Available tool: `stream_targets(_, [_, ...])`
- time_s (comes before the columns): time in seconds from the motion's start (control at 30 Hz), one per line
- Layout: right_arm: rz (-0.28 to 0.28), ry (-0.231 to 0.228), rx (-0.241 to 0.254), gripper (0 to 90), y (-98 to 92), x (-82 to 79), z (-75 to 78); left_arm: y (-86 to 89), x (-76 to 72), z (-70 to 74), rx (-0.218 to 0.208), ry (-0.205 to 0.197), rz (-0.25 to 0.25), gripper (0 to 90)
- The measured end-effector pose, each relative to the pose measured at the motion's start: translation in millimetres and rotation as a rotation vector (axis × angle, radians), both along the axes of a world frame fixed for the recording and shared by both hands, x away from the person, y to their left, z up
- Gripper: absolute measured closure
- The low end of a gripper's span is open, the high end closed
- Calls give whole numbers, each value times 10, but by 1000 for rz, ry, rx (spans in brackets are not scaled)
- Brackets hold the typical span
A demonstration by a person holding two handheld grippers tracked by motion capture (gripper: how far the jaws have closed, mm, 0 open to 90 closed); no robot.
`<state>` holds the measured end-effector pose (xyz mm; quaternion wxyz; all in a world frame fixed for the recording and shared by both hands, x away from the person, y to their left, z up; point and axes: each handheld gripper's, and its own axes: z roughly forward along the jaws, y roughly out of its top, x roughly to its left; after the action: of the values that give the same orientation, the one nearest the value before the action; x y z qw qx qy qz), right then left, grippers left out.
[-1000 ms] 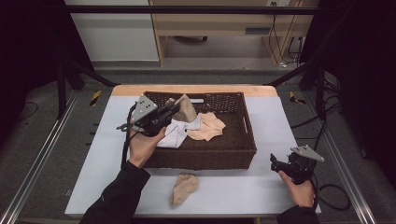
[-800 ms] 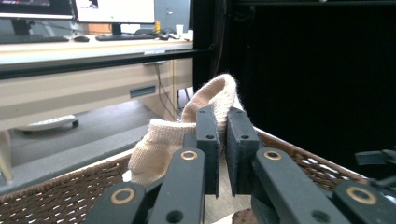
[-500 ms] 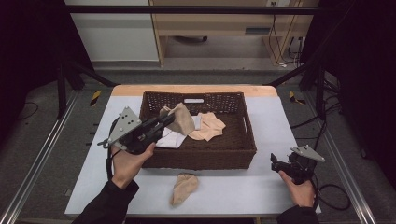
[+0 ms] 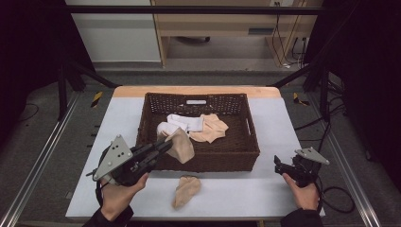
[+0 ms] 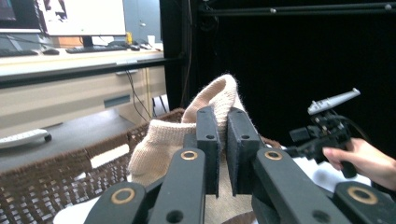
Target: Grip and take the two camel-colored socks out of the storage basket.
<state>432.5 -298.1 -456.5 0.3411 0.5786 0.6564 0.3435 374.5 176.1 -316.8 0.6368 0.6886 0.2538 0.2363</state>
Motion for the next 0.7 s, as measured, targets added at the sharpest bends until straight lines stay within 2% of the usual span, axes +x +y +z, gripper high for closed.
stream_targets(0.17, [-1,1,0,43,0,-6,-1,-3,-93,-181,39,35,-15,844])
stream_targets(0.33, [-1,1,-3,43,2,-9,-5,-1,-135,-415,68,89,-21,844])
stream_targets(0.5, [0,1,1,45,4,-13,-4,-31,-137,-668,111,156,-25,844])
stream_targets(0.7, [2,3,-1,45,5,-11,-8,-92,-106,-894,161,215,-28,844])
